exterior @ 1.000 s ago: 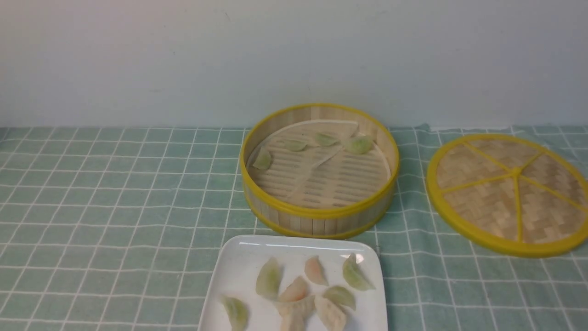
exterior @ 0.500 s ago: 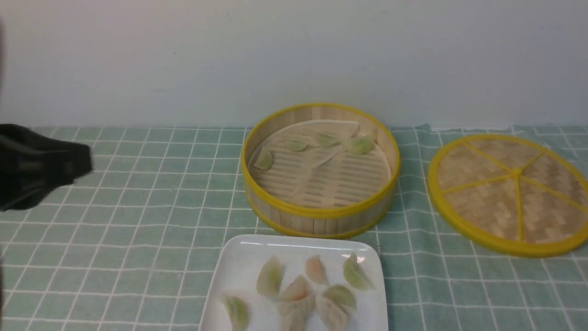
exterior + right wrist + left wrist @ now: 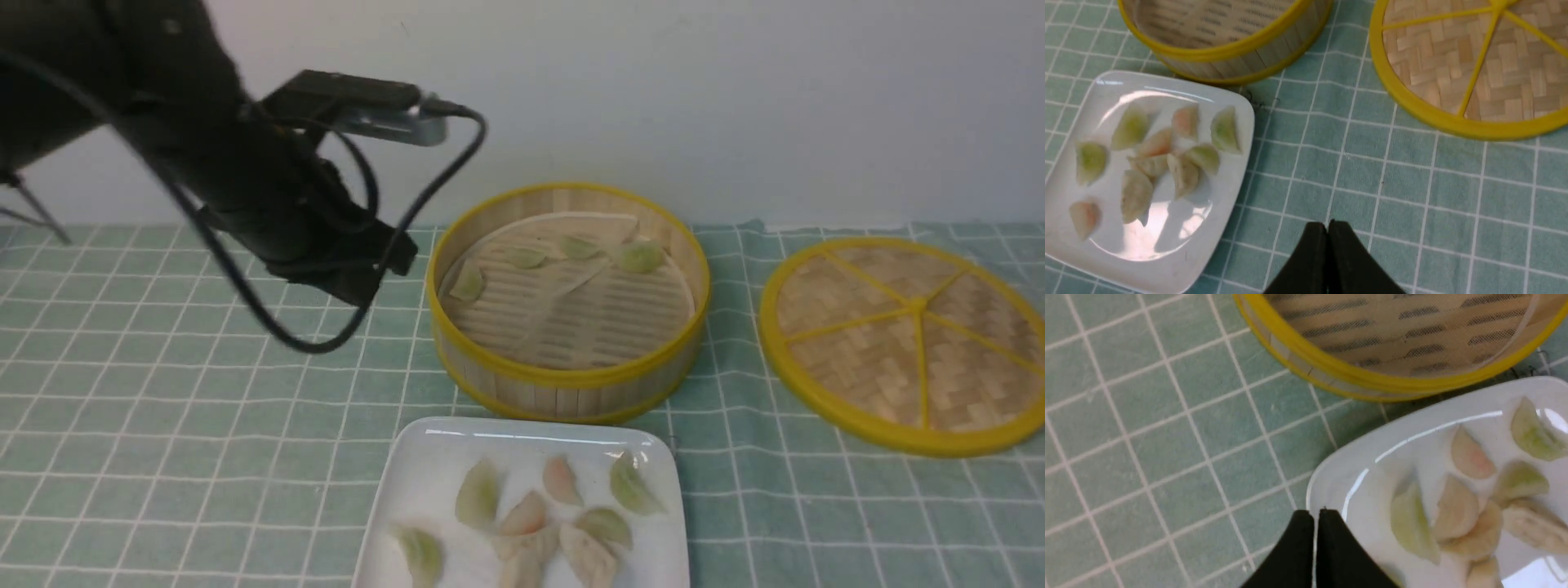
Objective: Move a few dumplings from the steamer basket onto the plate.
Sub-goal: Use the left arm to grab a dumpling from the steamer
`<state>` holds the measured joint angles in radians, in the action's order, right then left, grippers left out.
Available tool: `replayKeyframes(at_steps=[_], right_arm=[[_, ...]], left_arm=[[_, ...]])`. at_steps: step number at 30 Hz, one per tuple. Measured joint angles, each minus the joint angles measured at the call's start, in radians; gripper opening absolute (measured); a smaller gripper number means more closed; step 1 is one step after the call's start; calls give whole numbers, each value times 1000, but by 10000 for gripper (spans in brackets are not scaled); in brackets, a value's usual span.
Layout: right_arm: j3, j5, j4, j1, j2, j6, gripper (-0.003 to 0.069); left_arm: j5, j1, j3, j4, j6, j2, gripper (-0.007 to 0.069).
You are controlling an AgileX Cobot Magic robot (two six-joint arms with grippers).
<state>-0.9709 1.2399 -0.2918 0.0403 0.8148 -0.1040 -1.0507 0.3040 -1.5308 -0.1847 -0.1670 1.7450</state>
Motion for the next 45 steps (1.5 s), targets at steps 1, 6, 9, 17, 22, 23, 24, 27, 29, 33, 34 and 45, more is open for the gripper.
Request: replayKeyframes(at_steps=[1,6,9,17,22,23,24,27,29,33,34,45], right_arm=[[0,0,1,0,2,-1,-15],[-1,0,3,0,3,-2,-15],[-1,1,3,0,3,-1,-15],[-1,1,3,0,3,14,-15],[-1,0,3,0,3,14,-15],[-1,0,3,0,3,14,-15],[-1,0,5,0,3,14,-15],[-1,0,6,0,3,14,-15],[-1,-1,9,0,3,14,-15],[-1,-1,10,0,4,15,-15],[-1,-1,10,0,4,15,-15],[-1,-1,9,0,4,15,-15]], left_arm=[[-7,12,-44,12,6,38,-6],[-54,30,-248,31,11,208,-6],[-66,31,-359,36,-5,309,-4],[36,55,-515,77,-71,505,183],[125,65,-517,156,-48,571,375],[127,65,-517,157,-48,574,381],[141,65,-517,162,-48,589,412],[152,66,-520,158,-49,617,439],[165,68,-524,157,-50,632,437],[164,69,-529,152,-51,648,402],[160,69,-531,149,-48,650,378],[43,106,-528,204,-37,608,193]])
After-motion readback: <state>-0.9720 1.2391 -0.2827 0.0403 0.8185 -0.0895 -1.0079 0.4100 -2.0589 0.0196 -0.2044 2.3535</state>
